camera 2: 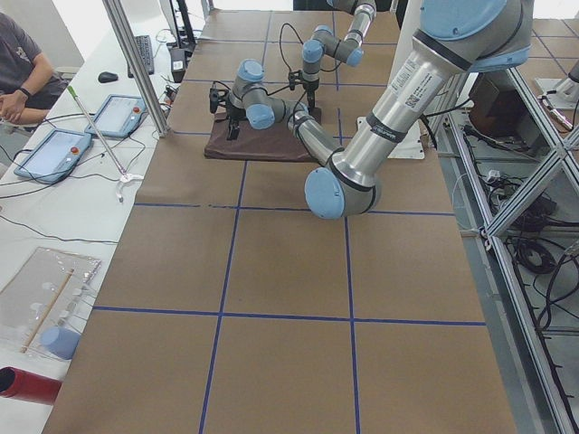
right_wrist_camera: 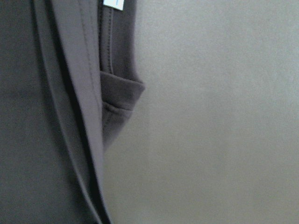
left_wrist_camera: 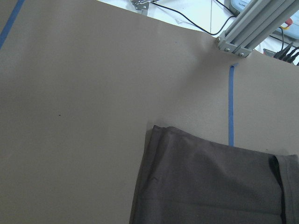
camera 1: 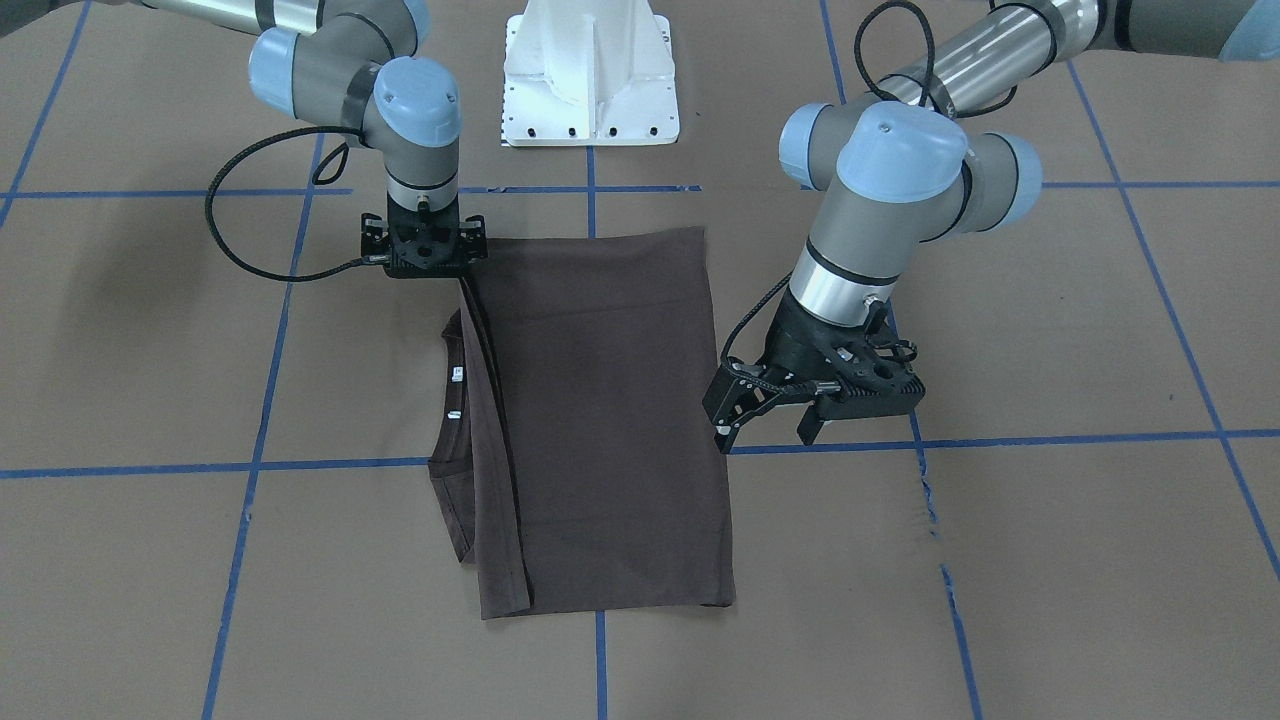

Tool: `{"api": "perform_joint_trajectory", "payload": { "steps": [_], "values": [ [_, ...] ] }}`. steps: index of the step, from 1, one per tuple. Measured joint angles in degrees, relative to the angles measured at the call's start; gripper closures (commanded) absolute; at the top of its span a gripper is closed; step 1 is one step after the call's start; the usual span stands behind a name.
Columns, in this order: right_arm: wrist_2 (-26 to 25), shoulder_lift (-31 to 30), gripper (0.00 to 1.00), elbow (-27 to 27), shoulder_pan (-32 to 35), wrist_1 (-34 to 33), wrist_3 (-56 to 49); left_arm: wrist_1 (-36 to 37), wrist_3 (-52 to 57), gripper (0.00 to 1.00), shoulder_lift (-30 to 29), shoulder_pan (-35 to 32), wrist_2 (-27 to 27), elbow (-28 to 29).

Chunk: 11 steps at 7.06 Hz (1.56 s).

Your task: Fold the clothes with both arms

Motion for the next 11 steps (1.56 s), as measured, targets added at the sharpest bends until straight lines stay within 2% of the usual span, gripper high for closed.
{"api": "perform_joint_trajectory", "payload": {
  "steps": [3,7,8,11],
  "values": [
    [0.76,-1.30,0.00,0.25,3.32,0.01,-3.31,0.11,-0.07,0.00,-0.16,0.04,-0.01,-0.11],
    [2.50,4.14,0.00,-0.24,8.08,0.16,-5.13,0.25,0.22,0.00,0.12,-0.04,-2.10,-0.86],
    [2.42,6.79,0.00,-2.12,8.81,0.41,-5.41,0.38,0.81,0.00,0.20,-0.18,-3.16,-0.98],
    [1.97,17.29,0.00,-15.37,10.58,1.13,-8.02,0.60,4.04,0.00,1.63,-1.17,-4.79,-1.01]
  ]
}}
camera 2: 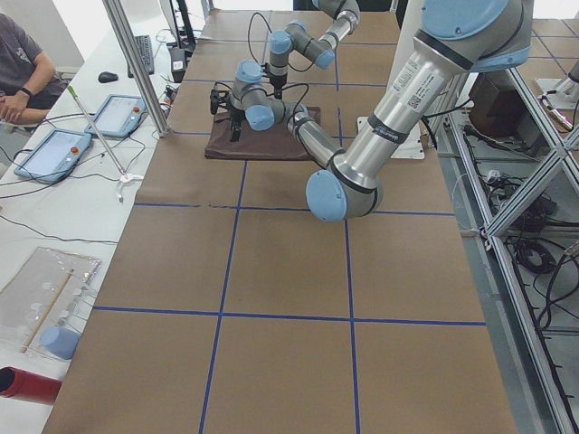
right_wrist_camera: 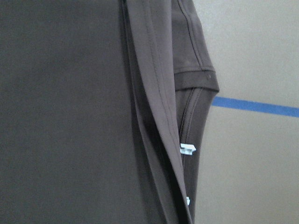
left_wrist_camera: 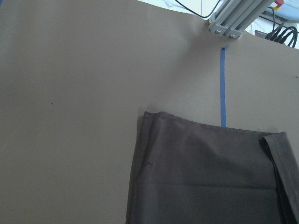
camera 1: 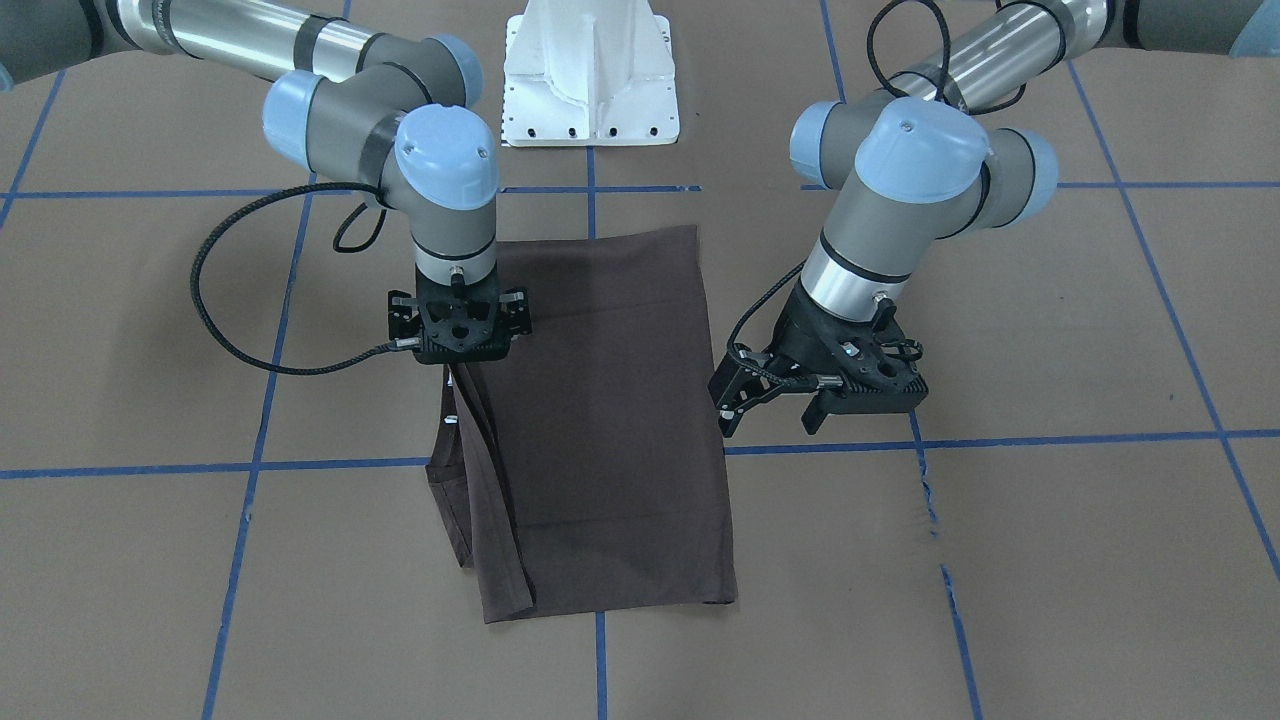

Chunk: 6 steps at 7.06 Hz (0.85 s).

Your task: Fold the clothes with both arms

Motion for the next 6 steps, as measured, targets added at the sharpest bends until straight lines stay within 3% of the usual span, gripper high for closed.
{"api": "perform_joint_trajectory", "payload": {
  "steps": [3,6],
  "values": [
    [-0.55,2.61,0.00,-10.25,2.31,7.32,-2.48,-0.23,0.44,0.00,1.44,-1.85,-2.37,-0.26],
    [-0.56,3.43,0.00,-12.92,2.73,8.80,-3.02,-0.26,0.52,0.00,1.90,-2.18,-2.67,-0.44]
  ]
}}
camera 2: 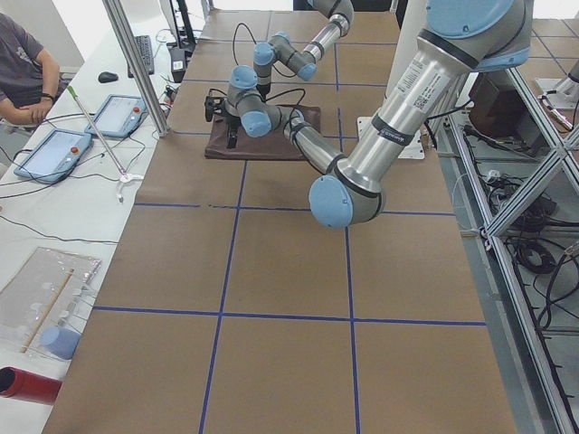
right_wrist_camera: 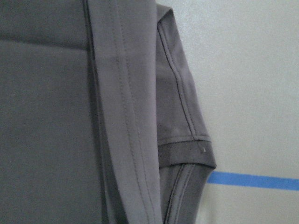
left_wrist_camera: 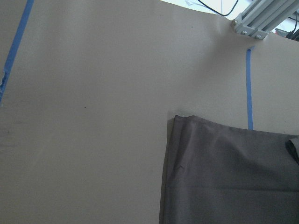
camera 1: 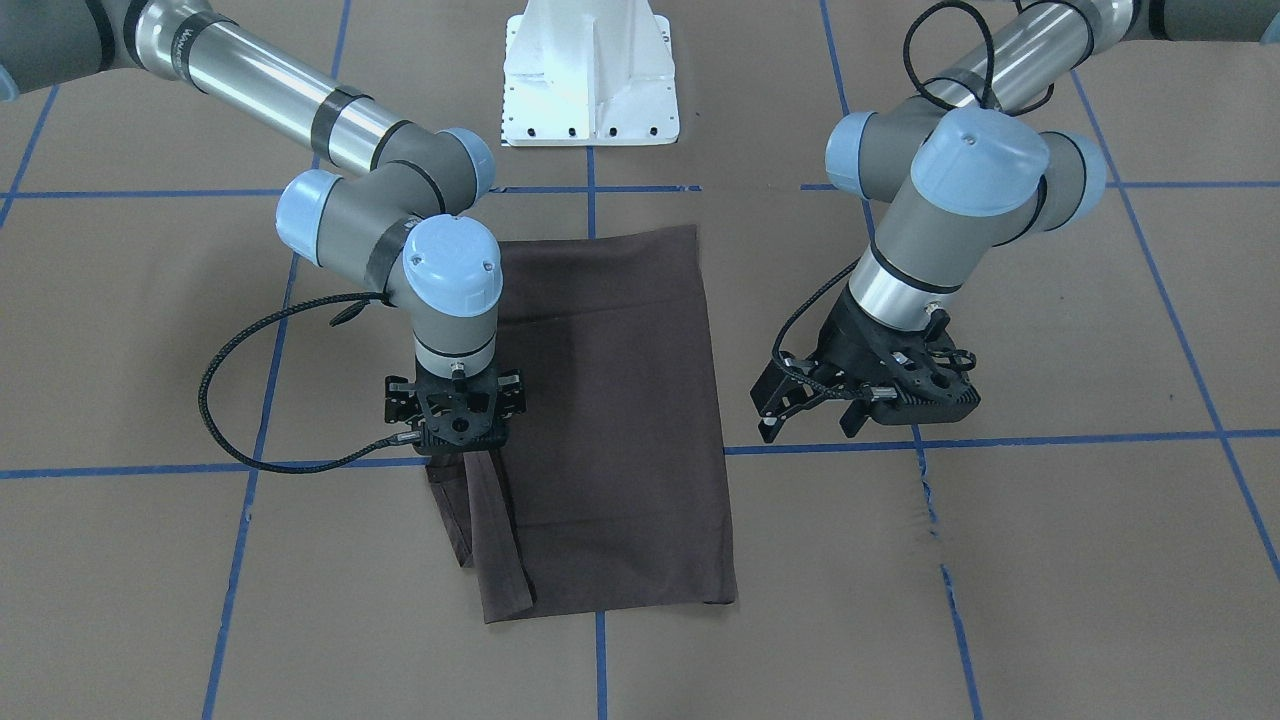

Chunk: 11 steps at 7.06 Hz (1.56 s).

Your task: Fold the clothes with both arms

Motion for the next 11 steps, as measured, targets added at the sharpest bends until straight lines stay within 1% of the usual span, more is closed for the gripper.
{"api": "perform_joint_trajectory", "payload": {
  "steps": [5,7,8,9,11],
  "values": [
    [0.03,-0.04,0.00,-1.70,1.03,-0.01,-0.83,0.12,-0.06,0.00,-0.05,-0.04,-0.03,-0.92],
    [0.29,-2.10,0.00,-1.79,4.60,-0.12,-4.90,0.45,-0.08,0.00,-0.19,-0.04,-0.03,-2.53],
    [0.73,-3.79,0.00,-1.82,7.64,-0.02,-8.65,0.57,-0.12,0.00,-0.36,-0.02,-0.14,-3.30],
    [2.22,-4.82,0.00,-1.84,10.83,0.03,-12.09,0.63,-0.16,0.00,-0.50,0.02,-0.40,-4.17],
    [7.16,-3.10,0.00,-2.01,14.36,0.13,-13.79,0.58,-0.33,0.00,-0.51,0.05,-0.64,-5.79]
  ]
}}
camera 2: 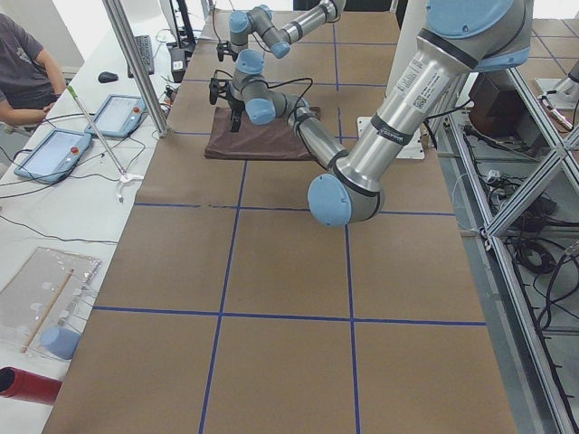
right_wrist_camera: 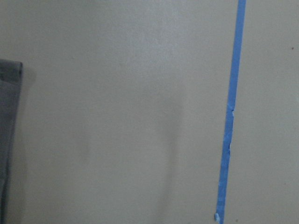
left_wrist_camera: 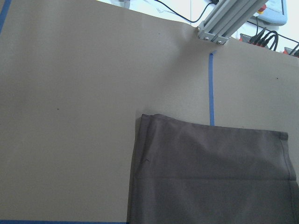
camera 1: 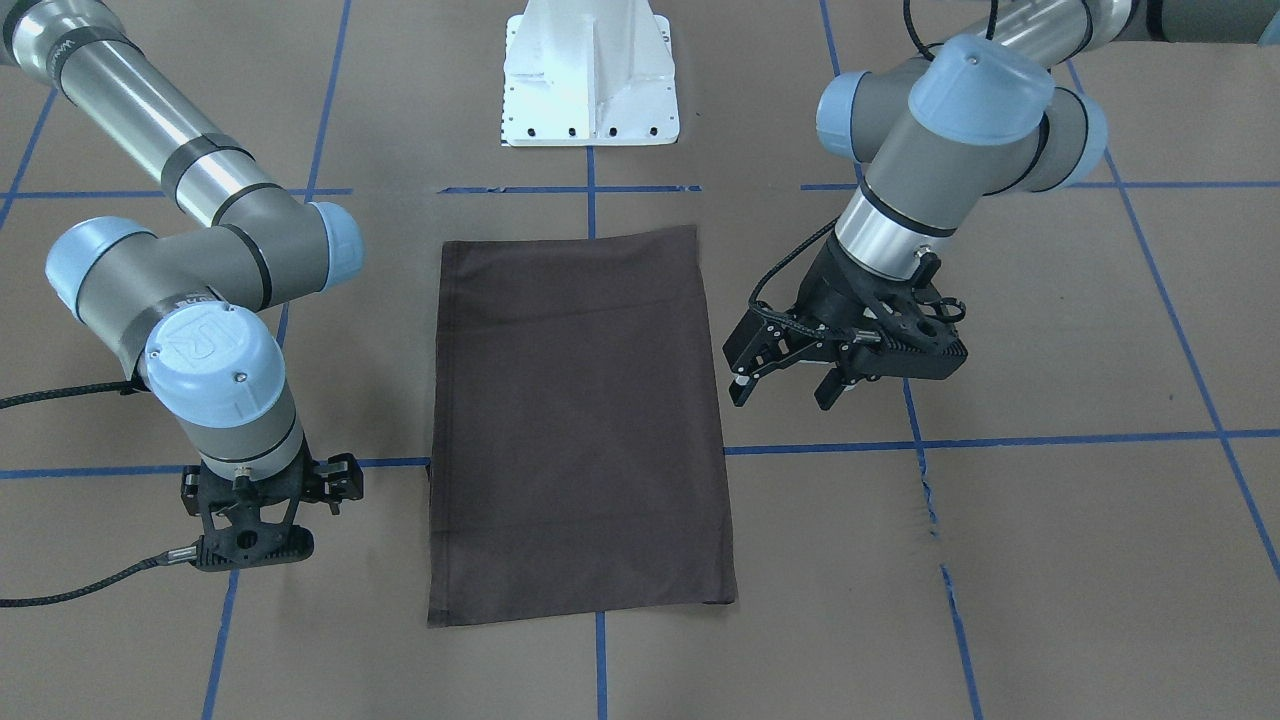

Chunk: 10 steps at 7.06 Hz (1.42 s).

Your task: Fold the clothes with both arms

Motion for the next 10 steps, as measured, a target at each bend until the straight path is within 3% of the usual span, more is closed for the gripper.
{"api": "perform_joint_trajectory", "payload": {
  "steps": [2,4,7,10],
  "values": [
    [6.92,0.18,0.00,2.76,0.36,0.74,1.51,-0.08,-3.44,0.00,1.94,0.61,-2.01,-2.63],
    [10.89,-4.80,0.00,12.80,-2.20,0.91,8.48,-0.40,-18.72,0.00,8.86,6.28,-2.83,-8.77],
    [11.55,-11.39,0.00,27.53,-9.35,0.95,23.73,4.44,-41.41,0.00,13.01,25.32,13.30,-13.08],
    [11.44,-12.86,0.00,31.85,-11.38,0.87,27.65,10.86,-47.96,0.00,12.96,32.72,18.29,-12.65]
  ]
}}
